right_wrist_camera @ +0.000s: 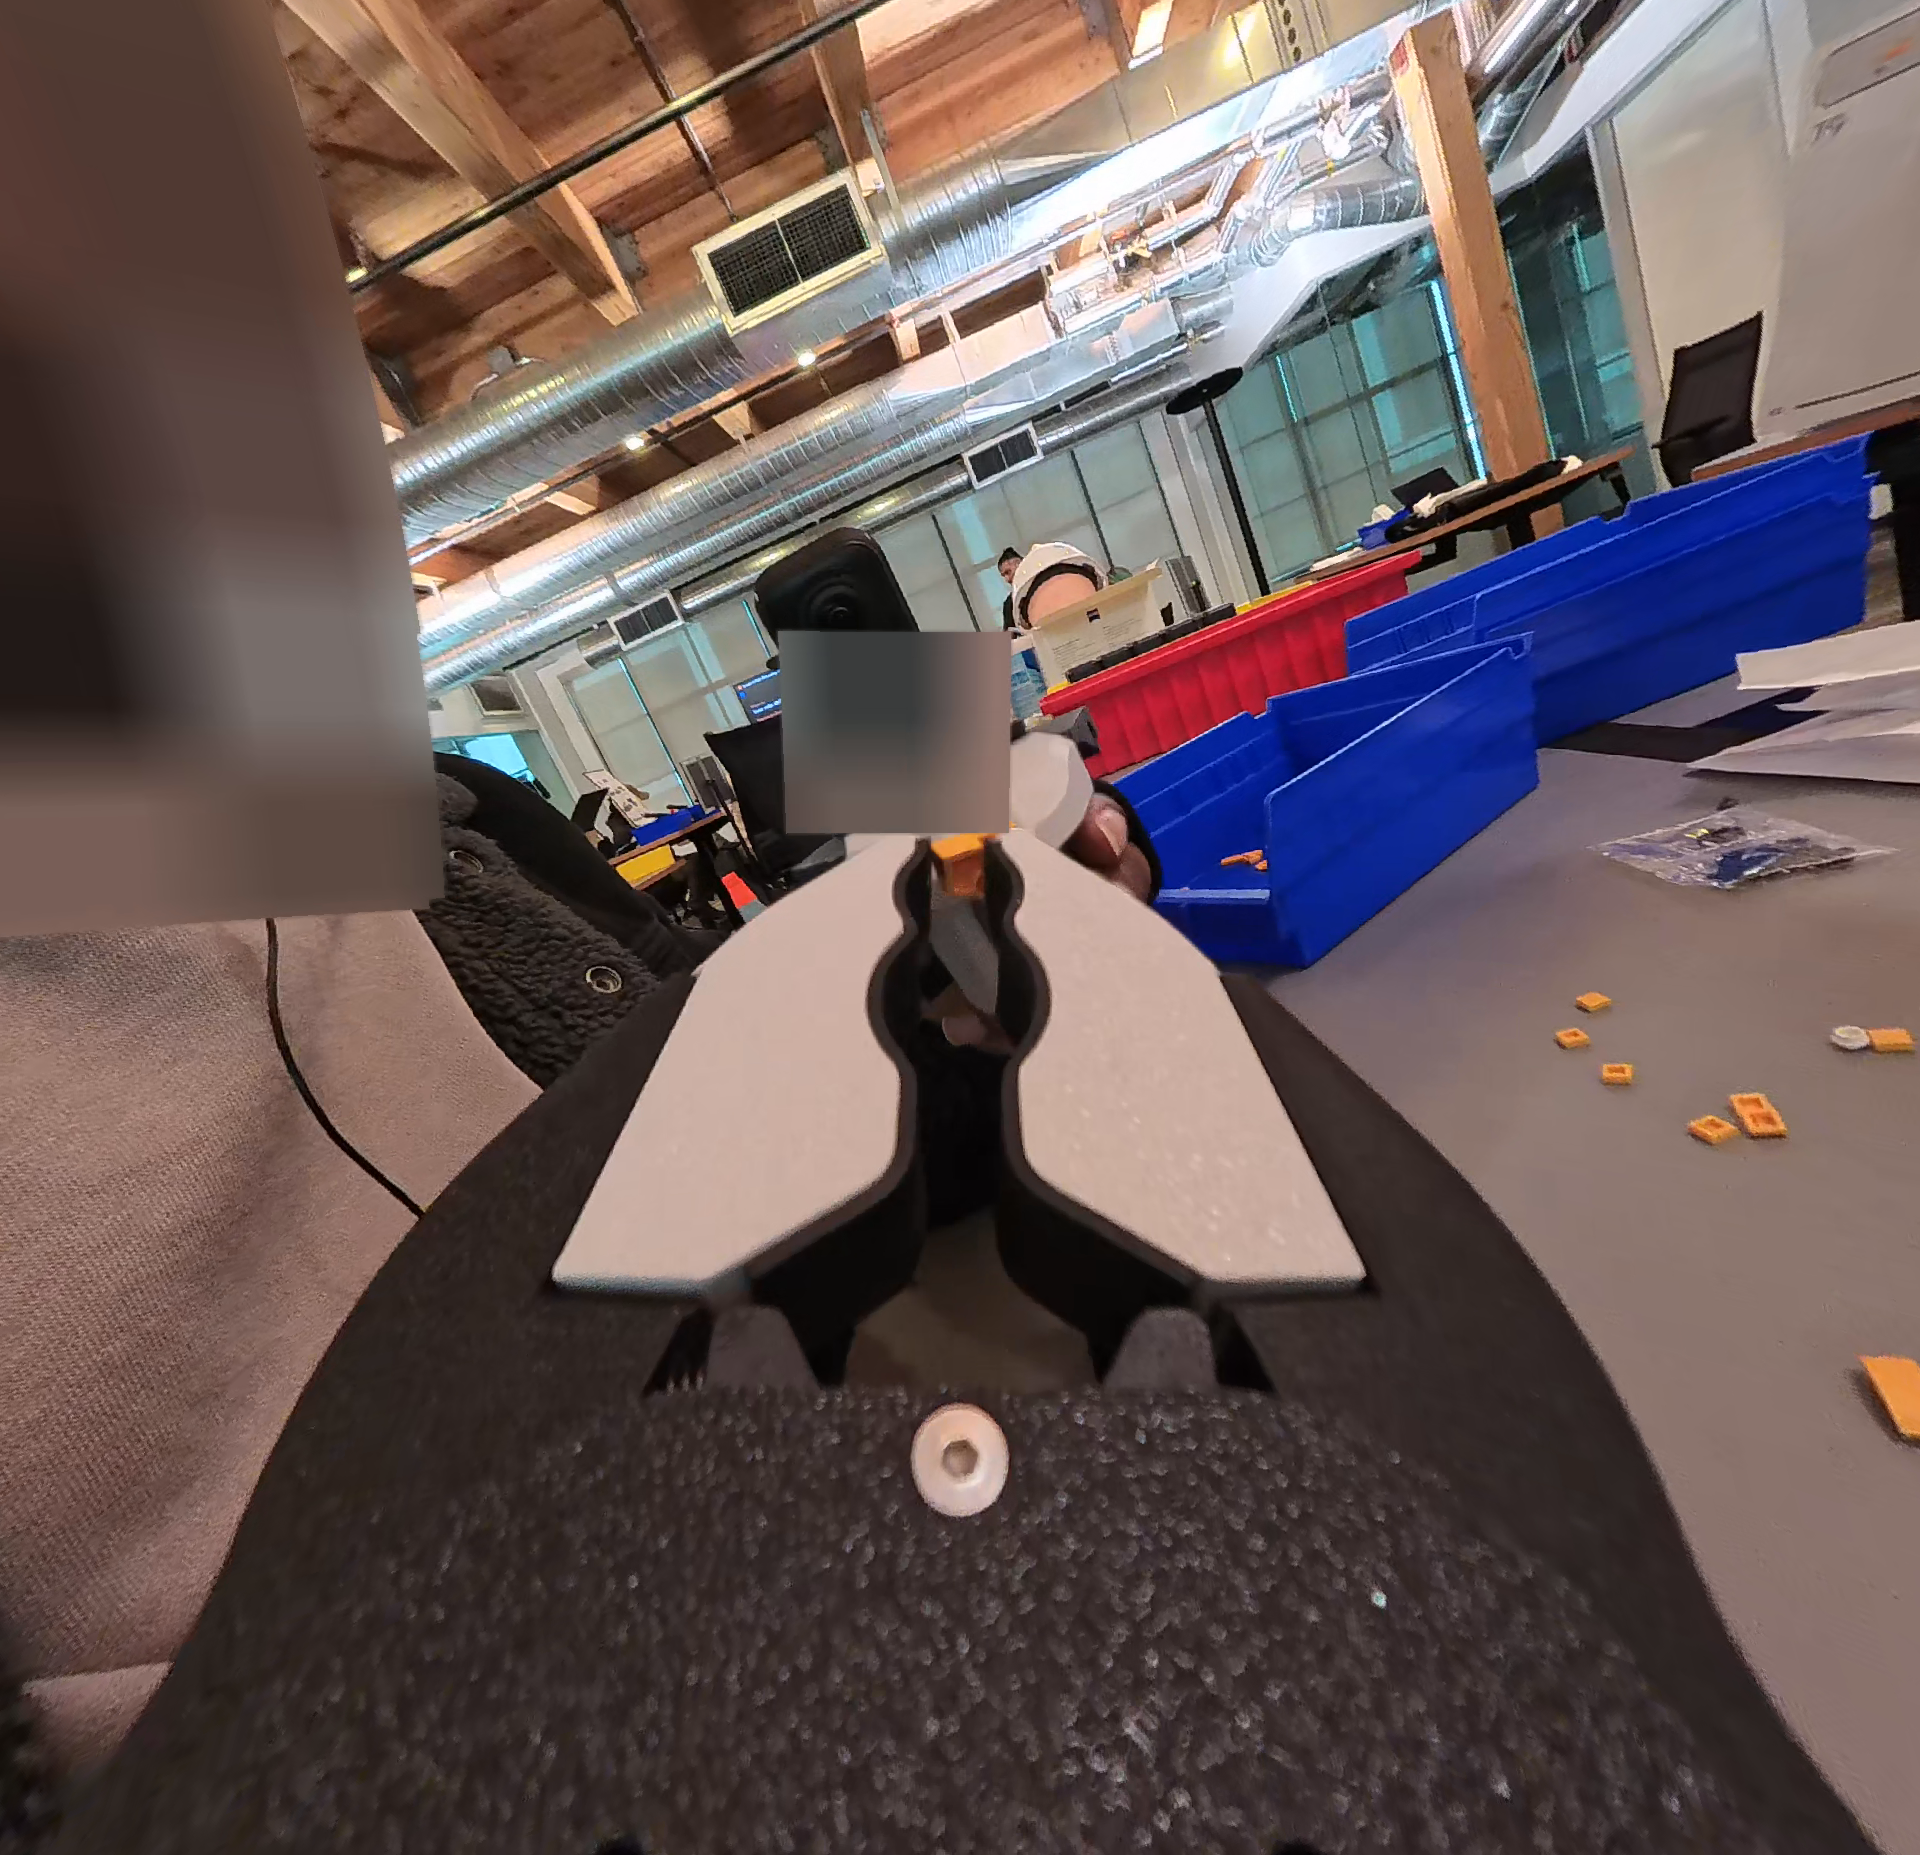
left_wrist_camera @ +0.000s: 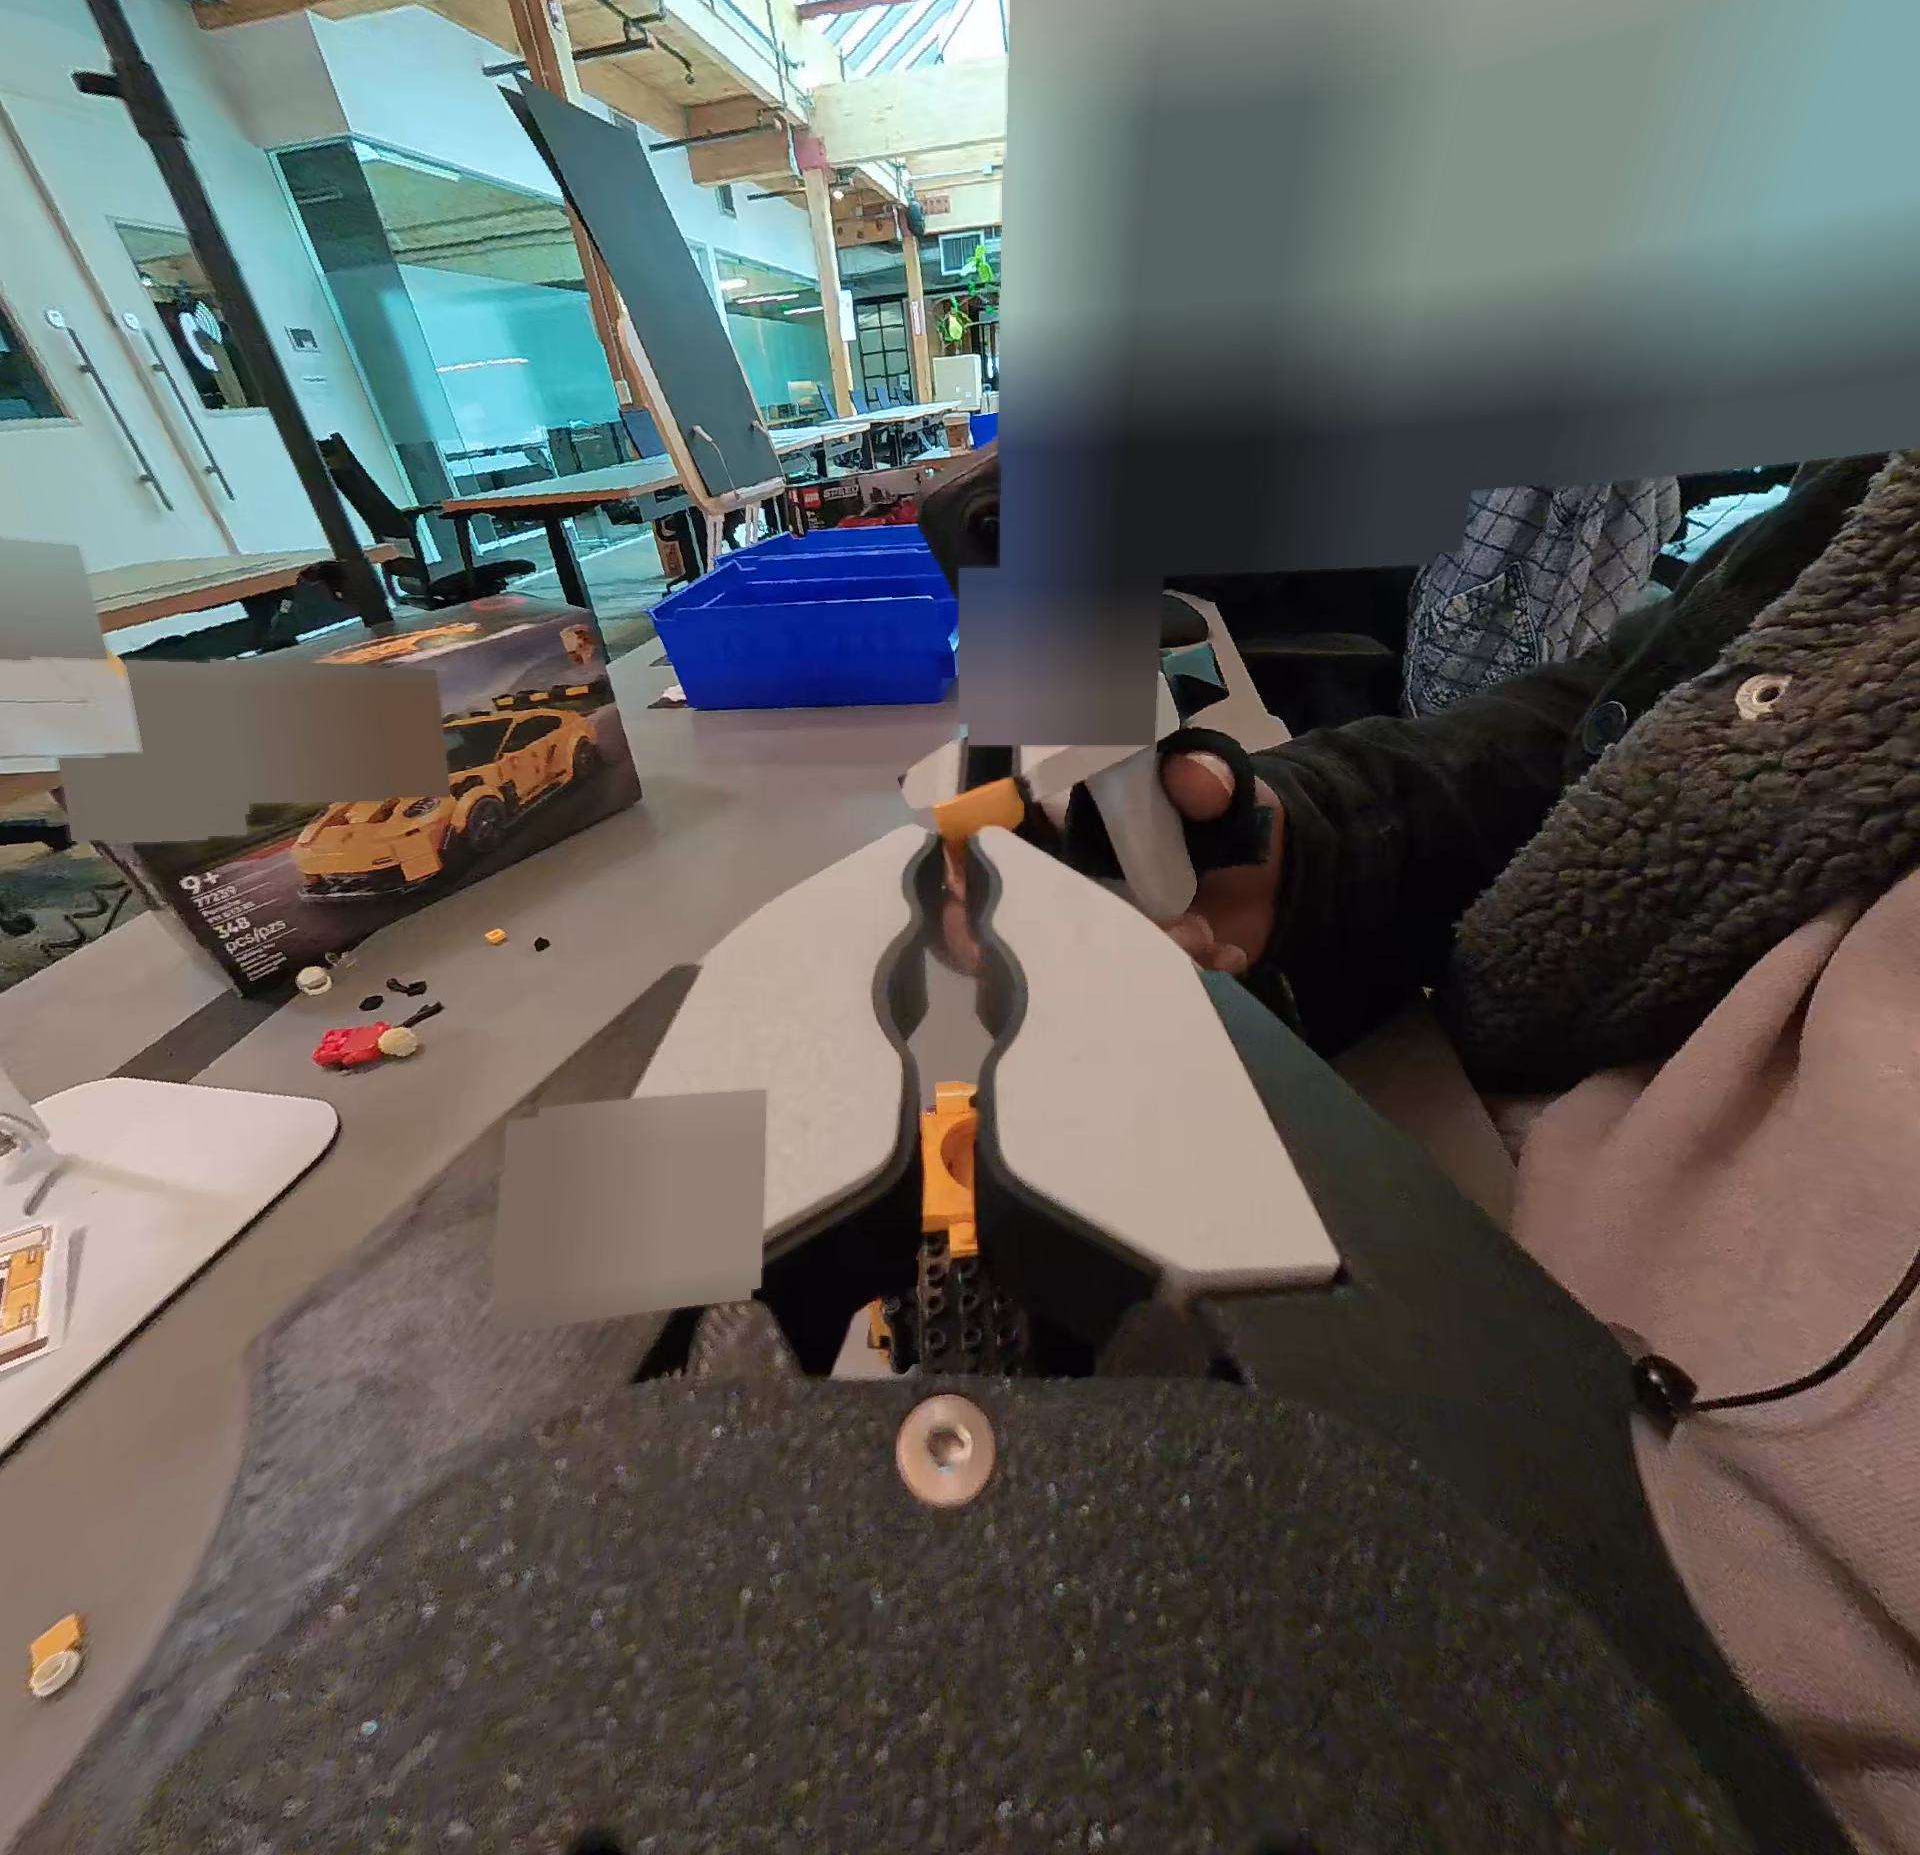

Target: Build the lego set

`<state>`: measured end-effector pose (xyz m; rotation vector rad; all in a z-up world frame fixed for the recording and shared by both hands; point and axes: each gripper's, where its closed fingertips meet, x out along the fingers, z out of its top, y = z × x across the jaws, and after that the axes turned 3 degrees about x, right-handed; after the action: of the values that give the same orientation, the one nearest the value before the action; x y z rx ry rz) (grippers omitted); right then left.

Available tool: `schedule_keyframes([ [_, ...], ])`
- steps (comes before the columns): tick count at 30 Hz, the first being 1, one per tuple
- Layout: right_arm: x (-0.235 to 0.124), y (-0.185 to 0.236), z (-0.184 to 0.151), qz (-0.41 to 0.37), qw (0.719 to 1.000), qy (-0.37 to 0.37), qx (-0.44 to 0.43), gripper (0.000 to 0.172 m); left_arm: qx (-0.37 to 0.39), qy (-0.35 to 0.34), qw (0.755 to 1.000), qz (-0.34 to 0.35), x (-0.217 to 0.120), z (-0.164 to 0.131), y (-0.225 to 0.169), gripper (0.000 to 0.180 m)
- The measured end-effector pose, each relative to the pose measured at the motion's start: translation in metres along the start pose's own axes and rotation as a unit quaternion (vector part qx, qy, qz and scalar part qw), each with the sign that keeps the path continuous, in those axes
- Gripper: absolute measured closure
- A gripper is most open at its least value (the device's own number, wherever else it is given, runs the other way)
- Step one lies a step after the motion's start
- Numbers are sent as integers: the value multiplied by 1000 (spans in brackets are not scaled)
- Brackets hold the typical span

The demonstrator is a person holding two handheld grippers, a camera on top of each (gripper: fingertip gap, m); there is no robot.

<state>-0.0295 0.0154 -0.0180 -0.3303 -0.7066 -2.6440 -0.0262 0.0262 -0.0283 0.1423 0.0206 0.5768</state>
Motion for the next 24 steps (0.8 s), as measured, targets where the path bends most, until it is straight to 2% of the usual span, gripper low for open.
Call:
schedule_keyframes([
  [4, -4, -1, 3, 4, 1000, -16, 21, 162, 1, 3, 1000, 5, -2, 0, 4, 180],
  [8, -7, 0, 14, 21, 996, -51, 65, 162, 35, 24, 999, 20, 0, -7, 7, 165],
  [10, -4, -1, 15, 26, 993, -61, 95, 162, 67, 26, 997, 33, 3, -7, 5, 162],
  [15, 4, -5, 11, 34, 983, -79, 165, 162, 127, 22, 987, 94, 0, 1, 12, 167],
  [24, 3, -10, 9, 54, 968, -99, 224, 162, 170, 42, 978, 110, -1, -3, 14, 173],
])
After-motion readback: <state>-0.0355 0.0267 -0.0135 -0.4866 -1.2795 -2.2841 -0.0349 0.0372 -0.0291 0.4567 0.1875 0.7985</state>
